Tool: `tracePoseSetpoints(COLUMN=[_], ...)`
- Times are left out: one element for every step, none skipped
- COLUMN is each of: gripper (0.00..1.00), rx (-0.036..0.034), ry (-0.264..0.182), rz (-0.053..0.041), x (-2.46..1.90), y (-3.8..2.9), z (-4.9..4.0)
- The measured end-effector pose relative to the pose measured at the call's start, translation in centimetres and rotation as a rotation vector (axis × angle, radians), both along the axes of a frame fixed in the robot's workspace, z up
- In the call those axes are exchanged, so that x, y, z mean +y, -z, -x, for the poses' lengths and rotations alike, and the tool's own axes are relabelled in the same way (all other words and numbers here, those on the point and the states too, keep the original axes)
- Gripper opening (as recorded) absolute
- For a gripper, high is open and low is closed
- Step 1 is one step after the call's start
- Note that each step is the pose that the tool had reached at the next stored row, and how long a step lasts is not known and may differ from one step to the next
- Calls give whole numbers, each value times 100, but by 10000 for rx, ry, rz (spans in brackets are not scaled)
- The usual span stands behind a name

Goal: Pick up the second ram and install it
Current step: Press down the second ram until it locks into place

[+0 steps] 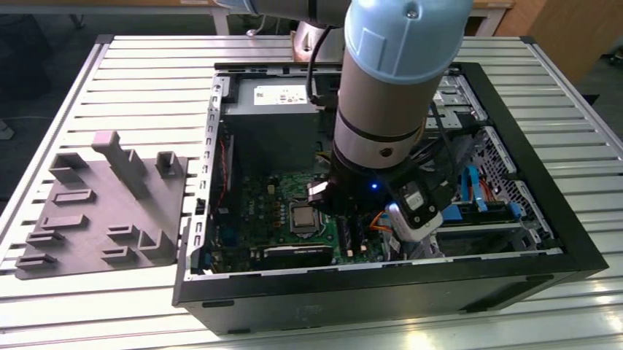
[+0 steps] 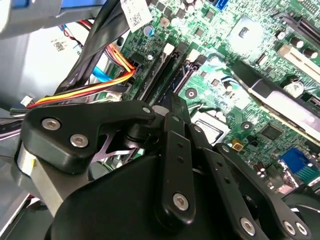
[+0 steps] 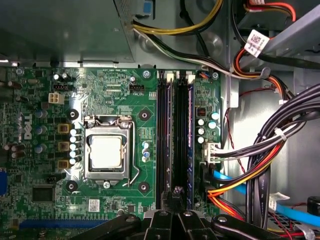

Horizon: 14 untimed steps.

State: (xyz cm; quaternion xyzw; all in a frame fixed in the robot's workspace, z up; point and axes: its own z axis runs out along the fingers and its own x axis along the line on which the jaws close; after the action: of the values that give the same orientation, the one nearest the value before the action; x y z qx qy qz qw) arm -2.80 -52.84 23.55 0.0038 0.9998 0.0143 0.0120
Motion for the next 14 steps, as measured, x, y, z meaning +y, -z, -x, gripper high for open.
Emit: tracePoseSetpoints(gripper=[11, 11, 11, 11, 11, 11, 11, 11, 11, 11, 11, 11, 11, 11], rx=[0, 0, 0, 0, 0, 0, 0, 0, 0, 0, 0, 0, 0, -1], ry=[0, 1, 0, 0, 0, 0, 0, 0, -1, 0, 0, 0, 0, 0], rz=[-1, 0, -1, -1, 0, 0, 0, 0, 0, 1, 1, 1, 2, -2], x=[-5, -8, -10, -11, -11, -12, -14, -17, -17, -17, -17, -17, -17, -17], y=[1, 3, 5, 7, 7, 8, 11, 16, 16, 16, 16, 16, 16, 21], z=[0, 0, 0, 0, 0, 0, 0, 0, 0, 0, 0, 0, 0, 0])
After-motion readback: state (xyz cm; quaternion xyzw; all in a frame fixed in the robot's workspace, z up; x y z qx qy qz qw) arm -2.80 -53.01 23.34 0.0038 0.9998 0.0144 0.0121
